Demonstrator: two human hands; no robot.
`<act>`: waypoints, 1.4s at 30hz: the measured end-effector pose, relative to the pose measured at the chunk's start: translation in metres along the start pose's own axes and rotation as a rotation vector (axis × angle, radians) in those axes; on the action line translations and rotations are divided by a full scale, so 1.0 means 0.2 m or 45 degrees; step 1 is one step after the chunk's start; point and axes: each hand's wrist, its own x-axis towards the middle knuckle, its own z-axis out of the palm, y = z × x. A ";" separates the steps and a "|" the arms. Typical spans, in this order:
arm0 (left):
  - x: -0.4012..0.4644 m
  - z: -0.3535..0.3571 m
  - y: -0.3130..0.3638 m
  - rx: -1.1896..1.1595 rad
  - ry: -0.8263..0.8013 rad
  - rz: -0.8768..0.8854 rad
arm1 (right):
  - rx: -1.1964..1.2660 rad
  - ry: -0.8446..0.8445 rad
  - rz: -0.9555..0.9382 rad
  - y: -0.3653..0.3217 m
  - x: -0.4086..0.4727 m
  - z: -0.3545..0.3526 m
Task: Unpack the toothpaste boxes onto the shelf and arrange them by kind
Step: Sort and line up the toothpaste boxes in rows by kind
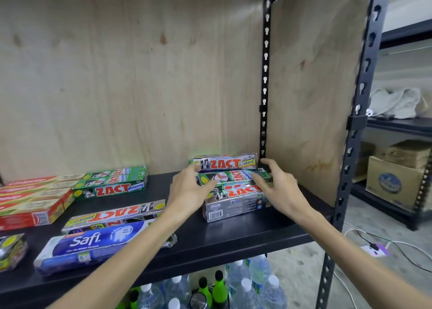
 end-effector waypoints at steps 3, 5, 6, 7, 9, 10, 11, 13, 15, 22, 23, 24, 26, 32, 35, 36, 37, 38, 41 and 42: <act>0.00 -0.02 -0.02 -0.034 0.035 0.003 | 0.046 0.039 -0.008 -0.01 0.00 0.01; 0.00 -0.03 -0.04 -0.092 0.048 0.001 | 0.053 0.083 -0.013 -0.02 0.00 0.01; -0.01 -0.04 -0.03 -0.112 0.065 0.013 | 0.055 0.100 -0.013 -0.02 0.00 0.02; -0.01 -0.05 -0.04 -0.120 0.081 0.028 | 0.055 0.115 -0.014 -0.03 0.01 0.02; -0.02 -0.06 -0.04 -0.138 0.121 0.050 | 0.061 0.149 -0.021 -0.06 0.01 0.02; -0.03 -0.07 -0.02 -0.145 0.134 0.062 | 0.061 0.169 -0.026 -0.07 0.01 0.02; -0.03 -0.08 -0.02 -0.147 0.138 0.065 | 0.060 0.185 -0.035 -0.09 0.02 0.02; -0.04 -0.10 -0.03 -0.145 0.129 0.098 | 0.066 0.205 -0.046 -0.12 0.02 0.01; -0.04 -0.13 -0.04 -0.143 0.115 0.121 | 0.082 0.212 -0.042 -0.15 0.03 0.01; -0.03 -0.29 -0.09 -0.074 0.220 0.096 | 0.113 0.152 -0.140 -0.29 0.05 0.09; -0.01 -0.32 -0.11 -0.069 0.219 0.097 | 0.106 0.146 -0.158 -0.31 0.06 0.11; 0.00 -0.35 -0.14 -0.060 0.218 0.104 | 0.093 0.142 -0.173 -0.33 0.08 0.13; 0.01 -0.44 -0.18 -0.038 0.216 0.094 | 0.083 0.133 -0.199 -0.39 0.11 0.19; 0.05 -0.72 -0.37 0.092 0.236 -0.036 | -0.016 0.019 -0.267 -0.62 0.20 0.44; 0.12 -0.85 -0.51 0.279 0.173 -0.123 | 0.004 -0.091 -0.253 -0.74 0.27 0.57; 0.13 -0.89 -0.56 0.320 0.137 -0.170 | -0.015 -0.151 -0.241 -0.78 0.29 0.61; 0.15 -0.92 -0.60 0.350 0.105 -0.206 | -0.042 -0.199 -0.240 -0.81 0.31 0.66; 0.16 -0.94 -0.64 0.381 0.075 -0.230 | -0.065 -0.238 -0.237 -0.84 0.32 0.72; 0.21 -1.03 -0.77 0.498 -0.036 -0.294 | -0.080 -0.341 -0.245 -0.90 0.35 0.86; 0.22 -1.05 -0.81 0.533 -0.072 -0.312 | -0.079 -0.376 -0.246 -0.91 0.36 0.90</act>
